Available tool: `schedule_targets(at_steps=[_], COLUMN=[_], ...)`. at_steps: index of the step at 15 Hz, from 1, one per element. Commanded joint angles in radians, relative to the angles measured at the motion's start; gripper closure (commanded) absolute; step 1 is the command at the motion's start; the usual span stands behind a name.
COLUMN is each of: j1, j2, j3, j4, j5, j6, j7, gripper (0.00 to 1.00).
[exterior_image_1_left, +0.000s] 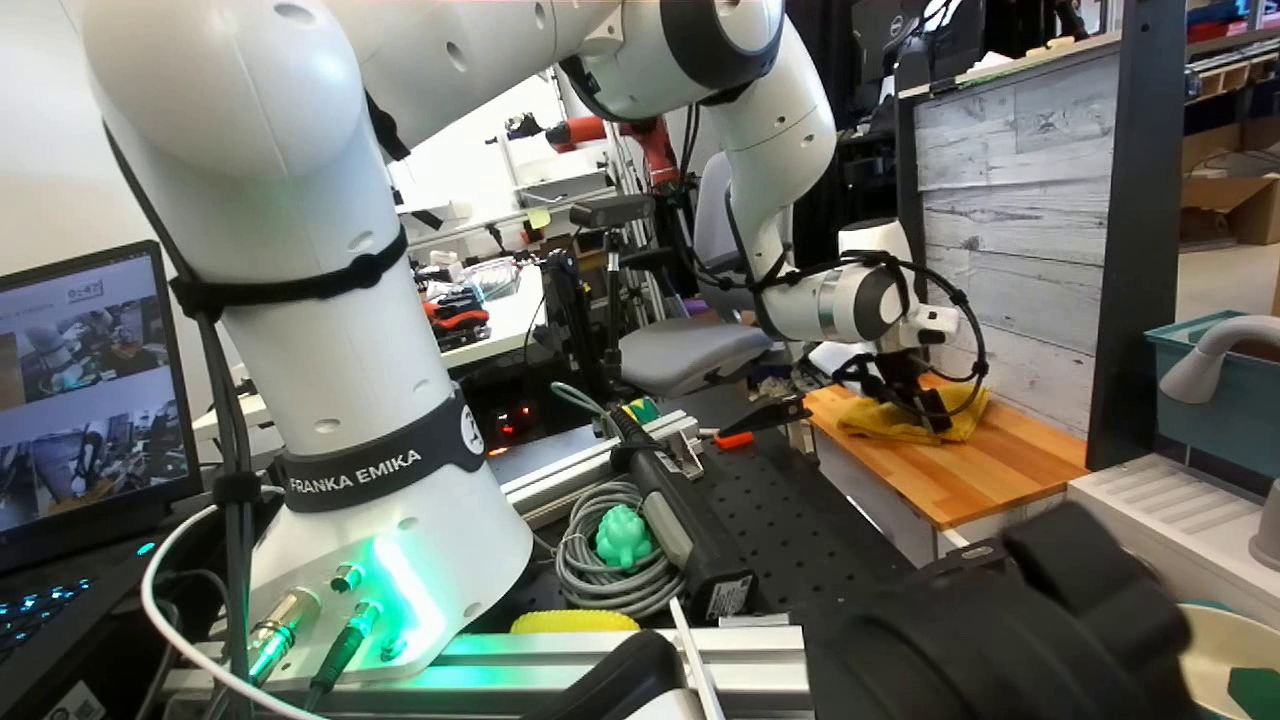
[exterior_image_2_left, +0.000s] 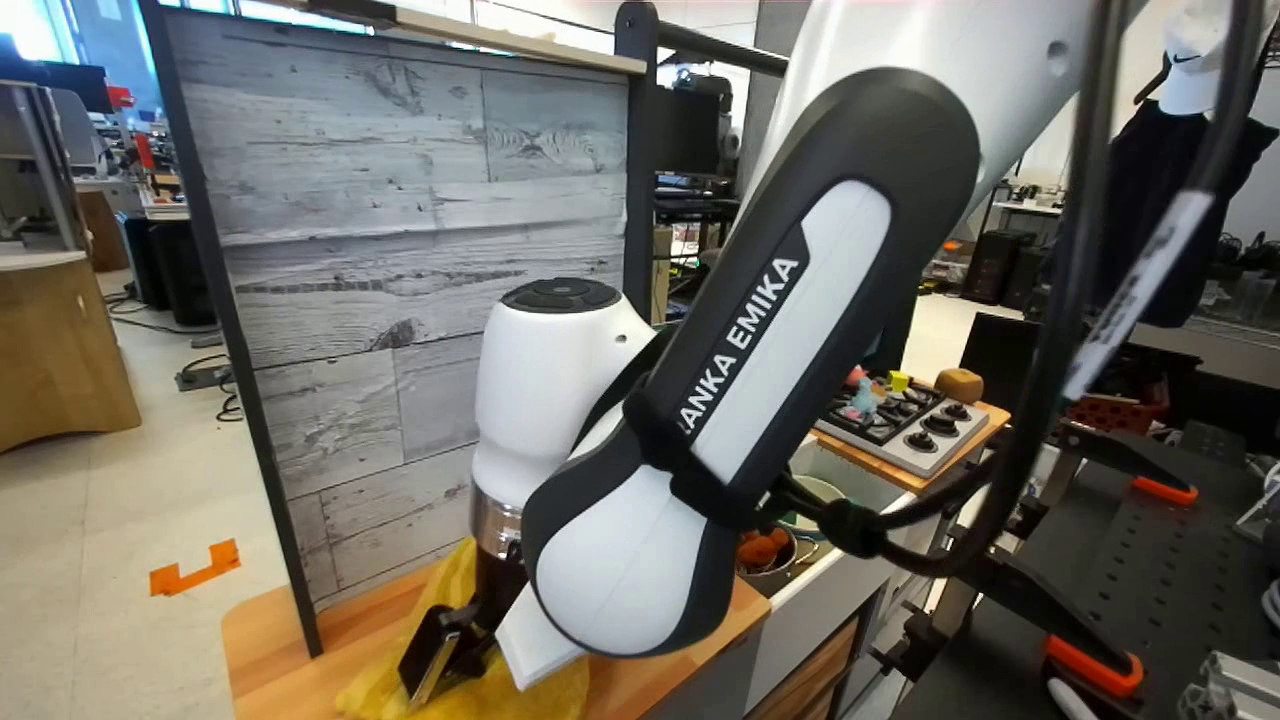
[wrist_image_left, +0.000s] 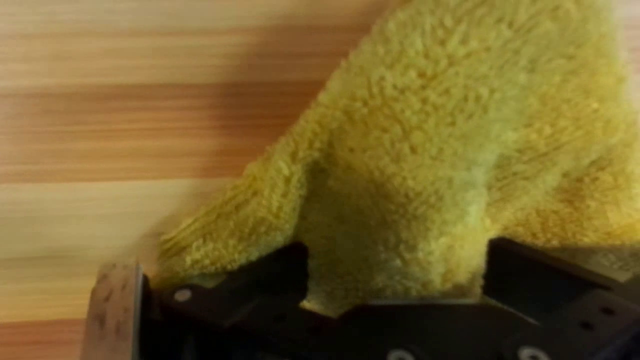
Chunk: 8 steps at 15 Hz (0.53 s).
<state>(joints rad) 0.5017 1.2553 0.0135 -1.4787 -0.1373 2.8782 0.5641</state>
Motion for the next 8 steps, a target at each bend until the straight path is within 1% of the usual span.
schedule_targets(at_steps=[1, 2, 3, 4, 6, 8], j1=[0.002, 0.005, 0.018, 0.017, 0.033, 0.031], j2=[-0.046, -0.072, -0.117, -0.168, -0.276, -0.363], j3=[0.053, 0.054, 0.042, 0.046, 0.028, 0.023], j4=[-0.107, -0.134, -0.173, -0.216, -0.325, -0.413], j5=[0.085, 0.108, 0.134, 0.157, 0.180, 0.190], j6=[0.026, 0.019, 0.007, -0.015, 0.040, 0.114], j7=[-0.085, -0.084, -0.066, -0.064, -0.060, -0.072], gripper=[0.00, 0.00, 0.00, 0.00, 0.00, 0.00])
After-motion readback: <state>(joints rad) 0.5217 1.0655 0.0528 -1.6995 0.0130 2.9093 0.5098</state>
